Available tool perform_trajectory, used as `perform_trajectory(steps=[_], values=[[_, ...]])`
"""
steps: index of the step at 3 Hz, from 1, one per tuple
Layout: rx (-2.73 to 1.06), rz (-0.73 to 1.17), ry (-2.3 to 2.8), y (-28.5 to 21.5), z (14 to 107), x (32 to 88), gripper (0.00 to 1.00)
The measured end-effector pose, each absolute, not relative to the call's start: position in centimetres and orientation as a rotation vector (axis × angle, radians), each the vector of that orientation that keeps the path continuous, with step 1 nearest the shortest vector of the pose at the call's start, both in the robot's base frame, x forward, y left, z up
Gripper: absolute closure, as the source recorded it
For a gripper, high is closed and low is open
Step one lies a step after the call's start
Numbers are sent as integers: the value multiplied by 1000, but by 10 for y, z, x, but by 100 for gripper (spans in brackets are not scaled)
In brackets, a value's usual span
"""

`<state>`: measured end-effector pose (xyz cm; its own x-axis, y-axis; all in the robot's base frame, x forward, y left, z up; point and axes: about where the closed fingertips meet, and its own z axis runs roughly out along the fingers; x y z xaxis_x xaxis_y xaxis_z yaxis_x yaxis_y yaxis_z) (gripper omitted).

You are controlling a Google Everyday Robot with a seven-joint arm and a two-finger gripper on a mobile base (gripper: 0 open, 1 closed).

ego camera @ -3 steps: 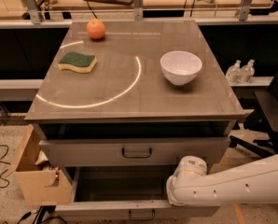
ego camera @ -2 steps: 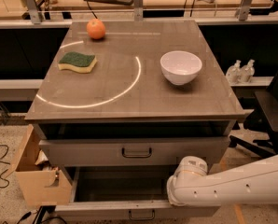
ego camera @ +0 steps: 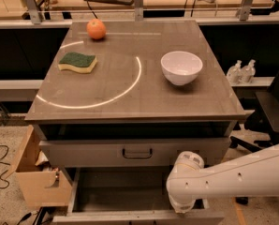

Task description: Open middle drawer

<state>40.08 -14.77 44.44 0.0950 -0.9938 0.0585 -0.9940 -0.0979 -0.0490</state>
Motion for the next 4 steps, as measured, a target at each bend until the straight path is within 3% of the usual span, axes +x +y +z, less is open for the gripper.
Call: perform_trajectory(steps=[2, 4], values=[[2244, -129, -1872, -129, 483, 341, 100], [2264, -98, -1891, -129, 489, 349, 100]])
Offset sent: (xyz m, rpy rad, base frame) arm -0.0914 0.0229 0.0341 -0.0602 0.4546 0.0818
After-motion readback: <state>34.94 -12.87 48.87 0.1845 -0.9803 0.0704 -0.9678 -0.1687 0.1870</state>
